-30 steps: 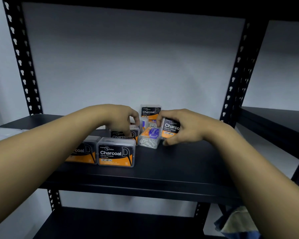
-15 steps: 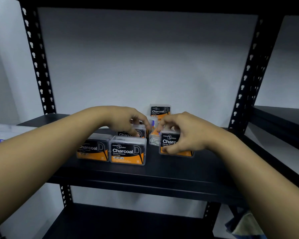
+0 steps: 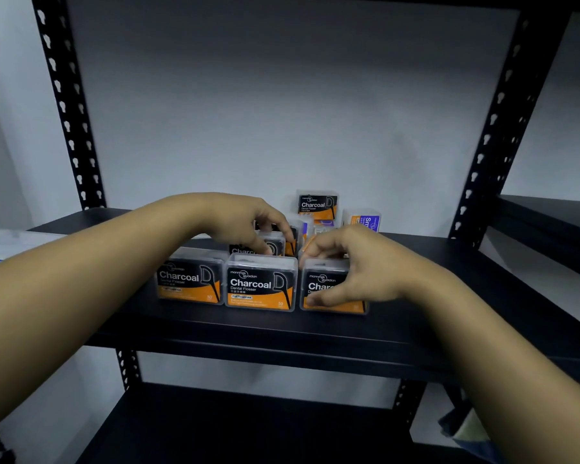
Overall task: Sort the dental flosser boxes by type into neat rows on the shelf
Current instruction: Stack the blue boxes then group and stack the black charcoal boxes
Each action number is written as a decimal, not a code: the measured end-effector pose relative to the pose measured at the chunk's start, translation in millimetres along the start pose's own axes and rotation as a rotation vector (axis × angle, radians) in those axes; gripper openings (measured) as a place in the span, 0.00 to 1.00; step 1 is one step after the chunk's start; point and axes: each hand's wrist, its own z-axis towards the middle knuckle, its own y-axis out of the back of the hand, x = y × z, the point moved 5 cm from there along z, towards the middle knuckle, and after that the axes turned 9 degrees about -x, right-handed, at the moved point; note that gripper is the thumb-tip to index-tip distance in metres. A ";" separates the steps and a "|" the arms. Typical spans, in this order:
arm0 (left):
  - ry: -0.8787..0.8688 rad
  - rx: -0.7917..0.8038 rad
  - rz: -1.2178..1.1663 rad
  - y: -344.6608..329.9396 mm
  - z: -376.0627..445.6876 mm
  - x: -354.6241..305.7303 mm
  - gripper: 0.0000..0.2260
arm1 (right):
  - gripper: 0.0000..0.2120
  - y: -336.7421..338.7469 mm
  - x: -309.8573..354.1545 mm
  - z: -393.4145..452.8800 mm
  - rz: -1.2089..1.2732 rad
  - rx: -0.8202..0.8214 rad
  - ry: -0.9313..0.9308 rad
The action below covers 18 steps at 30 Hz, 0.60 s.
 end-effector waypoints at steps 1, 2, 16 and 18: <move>-0.008 0.003 0.006 -0.5 0.4 0.2 0.18 | 0.20 -1.1 0.4 0.0 0.003 -0.002 0.001; -0.012 0.005 0.013 -0.8 0.9 0.8 0.18 | 0.20 -1.8 0.7 0.1 0.007 -0.004 0.002; -0.010 0.087 0.036 4.8 3.0 14.9 0.21 | 0.24 8.0 21.0 3.6 0.010 0.030 -0.088; 0.026 0.089 0.040 8.0 0.7 20.5 0.22 | 0.23 6.6 29.7 9.1 0.014 0.024 -0.076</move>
